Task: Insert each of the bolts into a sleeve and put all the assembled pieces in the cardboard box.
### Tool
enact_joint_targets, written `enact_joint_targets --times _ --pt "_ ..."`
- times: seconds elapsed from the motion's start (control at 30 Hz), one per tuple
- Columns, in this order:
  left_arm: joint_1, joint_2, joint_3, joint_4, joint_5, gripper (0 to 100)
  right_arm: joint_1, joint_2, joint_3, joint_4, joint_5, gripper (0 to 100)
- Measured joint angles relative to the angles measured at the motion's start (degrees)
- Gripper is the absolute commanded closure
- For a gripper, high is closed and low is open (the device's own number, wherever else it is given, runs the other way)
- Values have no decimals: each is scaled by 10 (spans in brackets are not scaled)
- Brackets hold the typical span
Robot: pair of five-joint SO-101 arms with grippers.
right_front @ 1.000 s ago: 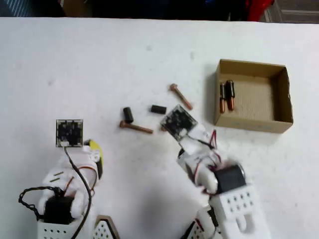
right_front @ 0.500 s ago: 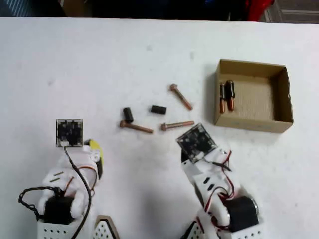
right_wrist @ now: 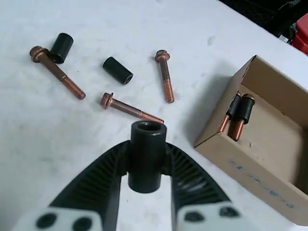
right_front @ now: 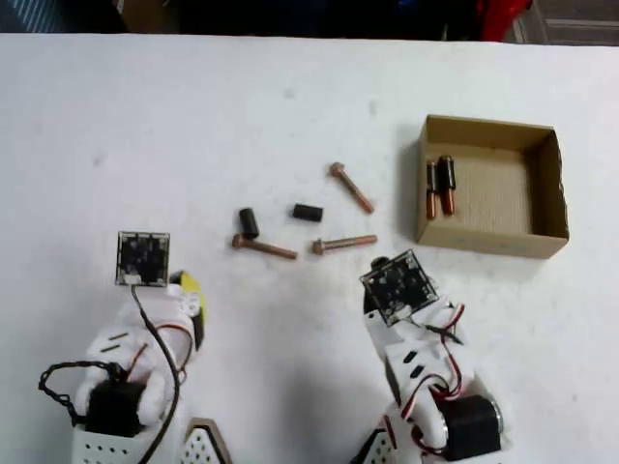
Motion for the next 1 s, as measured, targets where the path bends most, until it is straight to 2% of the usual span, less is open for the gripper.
enact_joint_targets --times 0.23,0.43,0.63,0.8,1.0 --pt "0 -5 -33 19 -14 974 0 -12 49 -20 0 981" --pt "0 -5 -33 19 -29 976 47 -12 55 -20 -2 981" --pt "0 4 -67 19 -29 976 81 -12 55 -20 -43 981" --pt "0 112 -125 18 -29 976 80 -12 55 -20 -50 981" --pt "0 305 -204 -30 -28 974 80 -12 59 -21 -50 981"
